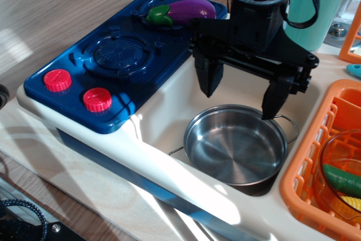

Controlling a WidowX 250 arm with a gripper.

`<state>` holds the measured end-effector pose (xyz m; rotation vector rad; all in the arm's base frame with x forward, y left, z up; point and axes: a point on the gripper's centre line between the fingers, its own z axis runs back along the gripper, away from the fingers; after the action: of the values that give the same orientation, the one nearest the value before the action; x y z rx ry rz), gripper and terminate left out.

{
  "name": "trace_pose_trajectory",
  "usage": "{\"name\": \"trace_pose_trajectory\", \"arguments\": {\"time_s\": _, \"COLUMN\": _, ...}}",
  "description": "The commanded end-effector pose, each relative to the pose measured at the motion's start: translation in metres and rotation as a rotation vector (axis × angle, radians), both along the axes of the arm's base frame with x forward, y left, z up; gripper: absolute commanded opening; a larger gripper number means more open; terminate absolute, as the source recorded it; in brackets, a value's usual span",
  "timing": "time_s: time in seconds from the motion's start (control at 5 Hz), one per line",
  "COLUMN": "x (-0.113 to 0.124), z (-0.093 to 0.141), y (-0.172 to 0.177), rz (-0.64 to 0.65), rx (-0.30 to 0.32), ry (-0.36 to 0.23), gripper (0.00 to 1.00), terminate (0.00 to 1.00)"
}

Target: Put pan on stove from sink

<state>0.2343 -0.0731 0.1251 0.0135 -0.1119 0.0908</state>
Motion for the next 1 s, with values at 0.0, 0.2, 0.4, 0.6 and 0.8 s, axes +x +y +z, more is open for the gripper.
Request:
{"name": "trace_pose_trajectory", "arguments": {"time_s": 0.0, "x": 0.0, "z": 0.0, "y": 0.0, "rz": 0.0, "rx": 0.0, "ry": 0.0, "gripper": 1.0, "terminate": 0.0}}
{"name": "trace_pose_trajectory", "arguments": {"time_s": 0.2, "x": 0.014, "z": -0.006, "y": 0.006, "rz": -0.109, "rx": 0.024, "ry": -0.016, "gripper": 1.0, "terminate": 0.0}}
{"name": "trace_pose_trajectory", "arguments": {"time_s": 0.4, "x": 0.023, "z": -0.016, "y": 0.01, "rz": -0.213, "rx": 0.075, "ry": -0.059, "gripper": 1.0, "terminate": 0.0}}
{"name": "trace_pose_trajectory", "arguments": {"time_s": 0.6, "x": 0.029, "z": -0.028, "y": 0.014, "rz": -0.262, "rx": 0.086, "ry": -0.098, "gripper": 1.0, "terminate": 0.0}}
{"name": "trace_pose_trajectory", "arguments": {"time_s": 0.8, "x": 0.03, "z": -0.042, "y": 0.018, "rz": -0.28, "rx": 0.06, "ry": -0.121, "gripper": 1.0, "terminate": 0.0}}
